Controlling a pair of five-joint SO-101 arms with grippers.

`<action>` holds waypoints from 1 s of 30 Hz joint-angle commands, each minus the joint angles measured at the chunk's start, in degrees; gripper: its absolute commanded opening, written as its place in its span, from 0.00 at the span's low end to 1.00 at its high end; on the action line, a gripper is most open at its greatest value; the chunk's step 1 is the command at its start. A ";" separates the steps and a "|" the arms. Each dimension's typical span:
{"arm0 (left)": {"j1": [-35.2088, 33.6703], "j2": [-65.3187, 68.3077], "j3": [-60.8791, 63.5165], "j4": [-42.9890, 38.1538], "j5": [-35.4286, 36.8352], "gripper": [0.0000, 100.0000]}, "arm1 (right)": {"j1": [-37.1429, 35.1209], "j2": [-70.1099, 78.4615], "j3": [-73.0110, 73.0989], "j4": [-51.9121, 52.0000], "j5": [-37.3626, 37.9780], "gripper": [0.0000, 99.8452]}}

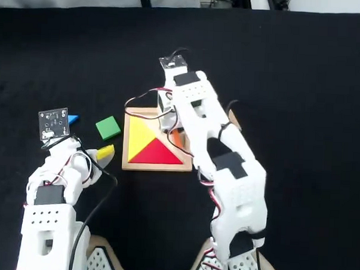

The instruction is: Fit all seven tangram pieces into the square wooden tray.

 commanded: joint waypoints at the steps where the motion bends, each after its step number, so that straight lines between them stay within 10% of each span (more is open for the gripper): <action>1: 0.84 -0.70 -0.48 -0.62 -0.35 0.35 | -1.41 -0.31 -4.88 1.93 -0.70 0.01; 30: 0.92 -0.79 0.13 -1.05 -0.35 0.35 | -1.23 0.13 -6.20 5.10 2.73 0.11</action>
